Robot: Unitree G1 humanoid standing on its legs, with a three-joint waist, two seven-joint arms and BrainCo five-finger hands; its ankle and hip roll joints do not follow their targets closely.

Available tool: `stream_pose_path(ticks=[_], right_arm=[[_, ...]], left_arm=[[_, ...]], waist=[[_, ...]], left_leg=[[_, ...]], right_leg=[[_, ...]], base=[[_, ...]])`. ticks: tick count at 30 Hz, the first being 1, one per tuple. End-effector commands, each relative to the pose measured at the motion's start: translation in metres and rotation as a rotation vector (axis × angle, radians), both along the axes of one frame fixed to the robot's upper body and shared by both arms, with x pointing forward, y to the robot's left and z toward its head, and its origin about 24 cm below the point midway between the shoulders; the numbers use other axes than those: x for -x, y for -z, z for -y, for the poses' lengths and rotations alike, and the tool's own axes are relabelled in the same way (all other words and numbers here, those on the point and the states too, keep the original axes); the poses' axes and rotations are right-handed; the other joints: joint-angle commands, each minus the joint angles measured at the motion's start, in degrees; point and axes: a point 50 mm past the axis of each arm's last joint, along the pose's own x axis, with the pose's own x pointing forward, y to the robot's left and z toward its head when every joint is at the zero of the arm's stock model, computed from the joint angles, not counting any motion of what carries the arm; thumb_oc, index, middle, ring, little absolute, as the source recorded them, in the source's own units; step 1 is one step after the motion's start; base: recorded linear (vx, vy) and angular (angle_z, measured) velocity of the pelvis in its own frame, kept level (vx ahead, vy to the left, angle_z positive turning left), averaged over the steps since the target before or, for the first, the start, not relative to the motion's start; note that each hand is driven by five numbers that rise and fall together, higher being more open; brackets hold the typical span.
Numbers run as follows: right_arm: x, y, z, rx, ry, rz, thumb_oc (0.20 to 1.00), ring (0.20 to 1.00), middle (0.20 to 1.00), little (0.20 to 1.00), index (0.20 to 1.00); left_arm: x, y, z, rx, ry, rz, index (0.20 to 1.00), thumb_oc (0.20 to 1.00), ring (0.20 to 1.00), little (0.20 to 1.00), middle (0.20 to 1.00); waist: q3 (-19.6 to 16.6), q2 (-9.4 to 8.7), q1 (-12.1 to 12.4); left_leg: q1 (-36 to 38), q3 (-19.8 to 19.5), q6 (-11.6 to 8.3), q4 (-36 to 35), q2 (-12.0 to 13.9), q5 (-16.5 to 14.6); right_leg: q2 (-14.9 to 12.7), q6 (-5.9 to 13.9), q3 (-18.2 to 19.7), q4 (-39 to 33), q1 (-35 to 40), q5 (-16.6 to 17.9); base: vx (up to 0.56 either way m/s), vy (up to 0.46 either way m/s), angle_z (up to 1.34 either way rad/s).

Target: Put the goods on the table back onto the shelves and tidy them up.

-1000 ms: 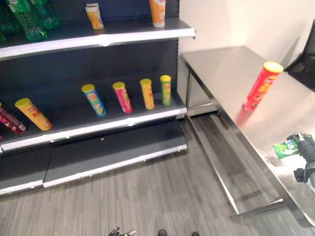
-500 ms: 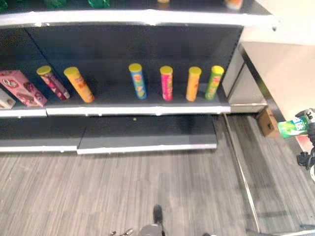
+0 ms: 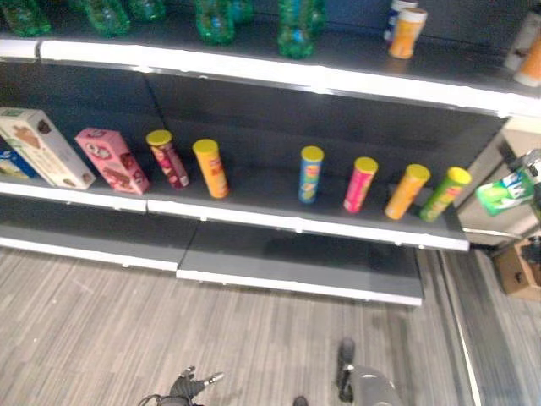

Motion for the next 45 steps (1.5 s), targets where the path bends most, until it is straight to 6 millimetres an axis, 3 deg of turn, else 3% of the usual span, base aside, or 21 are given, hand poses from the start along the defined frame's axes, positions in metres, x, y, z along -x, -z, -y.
stream_pose_path(ticks=[1,5,12,18,21,22,24,33,45], right_arm=[[0.006,-0.048,0.003,-0.004,-0.016,0.239,0.200,0.200,0.200,0.200,0.200],[0.010,-0.070,-0.001,0.045,-0.039,0.289,0.200,0.200,0.200,0.200,0.200],[0.017,-0.077,-0.004,0.057,-0.065,0.310,0.200,0.200,0.200,0.200,0.200],[0.008,-0.081,-0.006,0.100,-0.063,0.270,0.200,0.200,0.200,0.200,0.200],[-0.014,-0.081,0.011,0.114,-0.002,0.127,0.200,0.200,0.200,0.200,0.200],[-0.029,-0.084,0.028,0.122,0.070,0.023,0.200,0.200,0.200,0.200,0.200],[-0.039,-0.092,0.041,0.136,0.135,-0.045,0.200,0.200,0.200,0.200,0.200],[-0.056,-0.112,0.056,0.162,0.255,-0.136,0.200,0.200,0.200,0.200,0.200],[-0.062,-0.111,0.078,0.277,0.503,-0.243,0.200,0.200,0.200,0.200,0.200]], left_arm=[[-0.011,-0.007,-0.010,-0.046,0.055,0.031,1.000,1.000,1.000,1.000,1.000],[0.001,0.000,-0.003,-0.024,0.039,-0.004,1.000,1.000,1.000,1.000,1.000],[0.010,0.004,0.002,-0.011,0.028,-0.034,1.000,1.000,1.000,1.000,1.000],[0.012,0.004,0.004,-0.006,0.046,-0.033,1.000,1.000,1.000,1.000,1.000],[0.011,0.003,0.003,-0.001,0.054,-0.024,1.000,1.000,1.000,1.000,1.000],[0.012,0.003,0.002,0.004,0.039,-0.019,1.000,1.000,1.000,1.000,1.000],[0.014,0.002,-0.003,-0.005,0.023,-0.020,1.000,1.000,1.000,1.000,1.000],[0.010,0.000,-0.005,-0.006,-0.017,0.009,1.000,1.000,1.000,1.000,1.000],[0.001,-0.003,-0.010,-0.033,-0.022,0.028,1.000,1.000,1.000,1.000,1.000]], waist=[[1.5,-4.20,0.4],[-1.2,-5.09,0.8],[-2.6,-5.27,0.7],[-3.1,-5.56,1.3],[-3.2,-6.39,2.2],[-3.1,-6.92,2.7],[-3.0,-7.45,3.0],[-2.7,-8.29,3.6],[-1.9,-8.68,4.3]], left_leg=[[-5.0,-1.6,-3.73,-0.7,5.9,-3.3],[-4.0,-2.7,-5.40,-0.7,7.3,-3.8],[-2.7,-3.1,-6.97,-0.7,8.8,-4.2],[-2.1,-2.4,-7.65,-0.7,9.5,-4.3],[-2.2,-2.5,-8.25,-0.7,9.9,-4.0],[-2.3,-2.6,-8.78,-0.7,10.2,-3.6],[-2.5,-3.0,-9.26,-0.7,10.4,-3.4],[-3.3,-4.9,-10.44,-0.7,11.2,-2.5],[-4.3,-7.3,-11.63,-0.7,11.7,-1.5]], right_leg=[[-8.3,10.16,1.5,-6.5,15.0,-3.2],[-7.6,9.54,-1.7,-10.4,19.5,-3.5],[-6.8,8.58,-4.1,-10.4,22.0,-5.8],[-6.4,8.11,-5.1,-10.4,23.1,-6.8],[-6.3,7.75,-6.0,-10.4,23.5,-7.0],[-6.3,7.49,-6.8,-10.4,23.7,-7.2],[-6.2,7.20,-7.4,-10.4,24.0,-7.4],[-5.8,6.38,-9.8,-10.4,24.7,-8.5],[-5.1,5.31,-12.1,-10.4,25.2,-9.7]], base=[[0.16,-0.151,0.63],[0.17,-0.188,0.39],[0.09,-0.117,-0.07],[0.01,-0.058,0.00],[-0.06,-0.102,0.05],[-0.07,-0.128,0.22],[-0.04,-0.107,0.26],[-0.01,-0.071,0.11],[0.02,-0.069,0.19]])
